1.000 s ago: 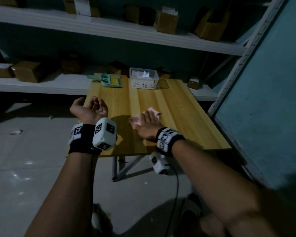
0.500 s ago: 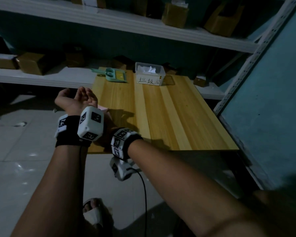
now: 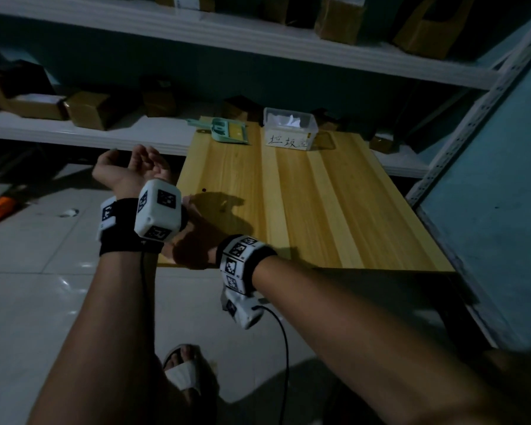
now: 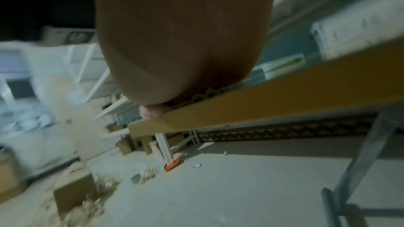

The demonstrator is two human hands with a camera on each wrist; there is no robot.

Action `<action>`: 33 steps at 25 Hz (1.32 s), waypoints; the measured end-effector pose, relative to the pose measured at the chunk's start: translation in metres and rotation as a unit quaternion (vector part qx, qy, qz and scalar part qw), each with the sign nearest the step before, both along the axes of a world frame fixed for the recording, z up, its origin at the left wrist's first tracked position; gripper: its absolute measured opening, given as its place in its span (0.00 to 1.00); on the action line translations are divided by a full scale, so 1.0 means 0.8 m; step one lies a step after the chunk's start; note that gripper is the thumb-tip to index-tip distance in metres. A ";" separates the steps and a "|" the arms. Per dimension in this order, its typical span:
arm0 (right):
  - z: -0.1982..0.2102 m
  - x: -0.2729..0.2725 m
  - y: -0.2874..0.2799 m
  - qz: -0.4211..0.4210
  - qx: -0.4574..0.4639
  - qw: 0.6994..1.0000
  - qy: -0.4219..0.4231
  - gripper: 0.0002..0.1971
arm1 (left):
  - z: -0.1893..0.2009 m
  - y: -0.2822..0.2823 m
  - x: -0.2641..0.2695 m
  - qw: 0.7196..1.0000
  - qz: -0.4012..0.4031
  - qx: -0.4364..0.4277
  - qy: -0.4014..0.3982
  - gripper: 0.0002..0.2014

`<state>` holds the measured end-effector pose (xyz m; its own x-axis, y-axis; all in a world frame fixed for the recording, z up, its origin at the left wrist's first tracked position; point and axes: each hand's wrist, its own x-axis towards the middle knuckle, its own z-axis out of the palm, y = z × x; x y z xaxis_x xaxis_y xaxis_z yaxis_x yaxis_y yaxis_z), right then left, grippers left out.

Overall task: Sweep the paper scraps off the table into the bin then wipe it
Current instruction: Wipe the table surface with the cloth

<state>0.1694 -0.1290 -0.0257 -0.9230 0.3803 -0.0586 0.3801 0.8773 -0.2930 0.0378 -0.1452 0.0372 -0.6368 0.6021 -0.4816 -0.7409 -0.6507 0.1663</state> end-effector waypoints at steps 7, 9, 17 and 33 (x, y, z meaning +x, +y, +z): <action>-0.020 0.035 0.036 0.065 0.099 0.988 -0.094 0.34 | -0.004 -0.004 0.022 0.999 -0.023 -0.021 0.018 0.14; -0.025 0.065 0.056 0.055 0.095 0.989 -0.102 0.35 | -0.007 -0.001 0.028 0.999 -0.022 -0.021 0.018 0.13; -0.013 0.228 0.123 -0.120 0.027 0.982 -0.144 0.31 | -0.011 0.024 0.068 0.998 -0.060 -0.025 0.023 0.11; 0.008 0.178 0.194 -0.288 -0.047 0.938 -0.189 0.38 | -0.004 -0.002 0.024 0.999 -0.029 -0.017 0.014 0.12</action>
<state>0.3122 0.0259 -0.0190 -0.4733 0.7859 -0.3980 0.8748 0.4724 -0.1074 0.0567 -0.1465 0.0338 -0.6151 0.6214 -0.4853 -0.7718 -0.6004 0.2096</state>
